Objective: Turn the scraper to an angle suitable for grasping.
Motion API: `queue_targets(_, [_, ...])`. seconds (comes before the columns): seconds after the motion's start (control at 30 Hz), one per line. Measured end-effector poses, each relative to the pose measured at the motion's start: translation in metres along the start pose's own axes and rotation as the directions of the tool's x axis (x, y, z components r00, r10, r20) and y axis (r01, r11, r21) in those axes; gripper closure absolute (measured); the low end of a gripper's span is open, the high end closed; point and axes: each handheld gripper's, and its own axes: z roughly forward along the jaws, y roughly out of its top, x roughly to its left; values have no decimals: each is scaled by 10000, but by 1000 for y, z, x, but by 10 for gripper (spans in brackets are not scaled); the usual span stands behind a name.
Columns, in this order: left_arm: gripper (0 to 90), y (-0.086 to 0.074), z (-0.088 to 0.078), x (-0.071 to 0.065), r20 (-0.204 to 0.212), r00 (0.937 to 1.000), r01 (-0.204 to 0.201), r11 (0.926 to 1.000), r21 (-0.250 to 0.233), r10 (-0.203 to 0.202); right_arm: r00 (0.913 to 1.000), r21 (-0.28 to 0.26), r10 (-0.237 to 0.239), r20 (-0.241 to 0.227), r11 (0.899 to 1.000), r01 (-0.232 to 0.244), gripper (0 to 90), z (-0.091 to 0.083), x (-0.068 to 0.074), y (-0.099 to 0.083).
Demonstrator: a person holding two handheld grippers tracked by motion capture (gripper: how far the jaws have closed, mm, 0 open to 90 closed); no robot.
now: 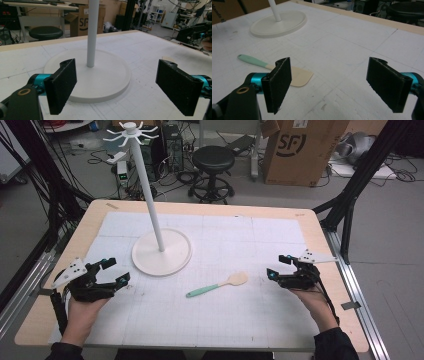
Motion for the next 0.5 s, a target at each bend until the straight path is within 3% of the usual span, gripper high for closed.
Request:
queue_targets(0.13, [174,1,3,-2,110,9998,135,9999,-7,-135,10000,55,-45,-3,10000,45,195,-1,0,-1])
queue_targets(0.5, [173,9,18,-17,591,9982,-134,9998,151,125,10000,1,-82,16,10000,82,195,-2,0,0])
